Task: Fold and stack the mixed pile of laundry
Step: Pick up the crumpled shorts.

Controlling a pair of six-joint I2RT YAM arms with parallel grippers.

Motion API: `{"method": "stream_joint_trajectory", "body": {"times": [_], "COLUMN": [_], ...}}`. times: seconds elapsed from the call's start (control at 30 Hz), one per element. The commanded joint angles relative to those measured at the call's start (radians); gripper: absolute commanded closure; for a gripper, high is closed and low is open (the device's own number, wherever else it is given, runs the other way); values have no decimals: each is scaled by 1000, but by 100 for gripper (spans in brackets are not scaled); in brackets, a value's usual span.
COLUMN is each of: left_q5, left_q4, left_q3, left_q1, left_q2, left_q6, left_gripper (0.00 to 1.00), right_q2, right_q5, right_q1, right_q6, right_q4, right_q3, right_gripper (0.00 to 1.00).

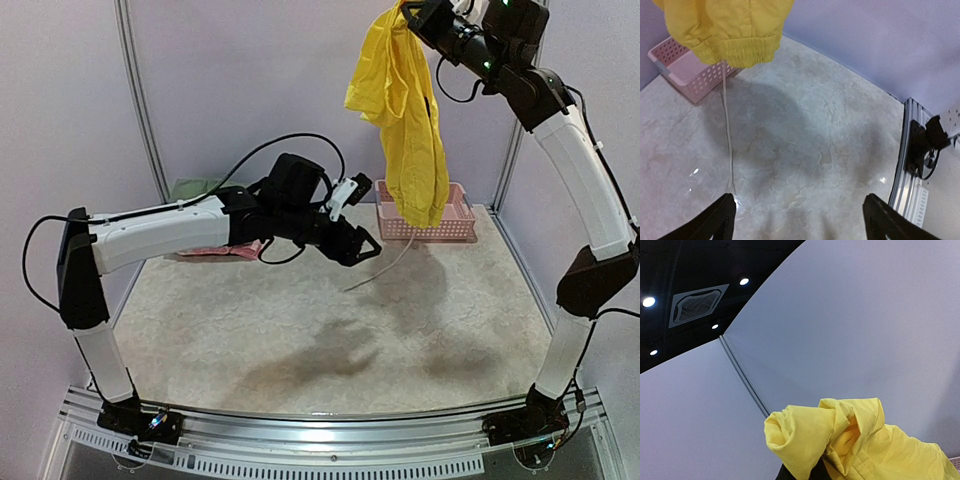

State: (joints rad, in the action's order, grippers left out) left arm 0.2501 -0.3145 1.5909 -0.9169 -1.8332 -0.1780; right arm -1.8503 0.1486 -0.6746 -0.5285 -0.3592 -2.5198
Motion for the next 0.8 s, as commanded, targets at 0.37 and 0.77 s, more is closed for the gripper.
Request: {"method": "stream_joint_trajectory", "body": {"times": [0.37, 0.77], "left_q5": [-110, -327], "left_q4": [114, 23], "left_q3": [-104, -67], "left_q1": [-65, -73], "left_q2": [64, 44], "left_q6": [7, 38], "left_gripper": [0, 100], "right_q2": [3, 59], "right_q5": [85, 129], "right_q1": [-73, -114], "right_q6": [-20, 13], "right_q4": [109, 30], "right_q3": [-28, -7], "right_gripper": [100, 100]}}
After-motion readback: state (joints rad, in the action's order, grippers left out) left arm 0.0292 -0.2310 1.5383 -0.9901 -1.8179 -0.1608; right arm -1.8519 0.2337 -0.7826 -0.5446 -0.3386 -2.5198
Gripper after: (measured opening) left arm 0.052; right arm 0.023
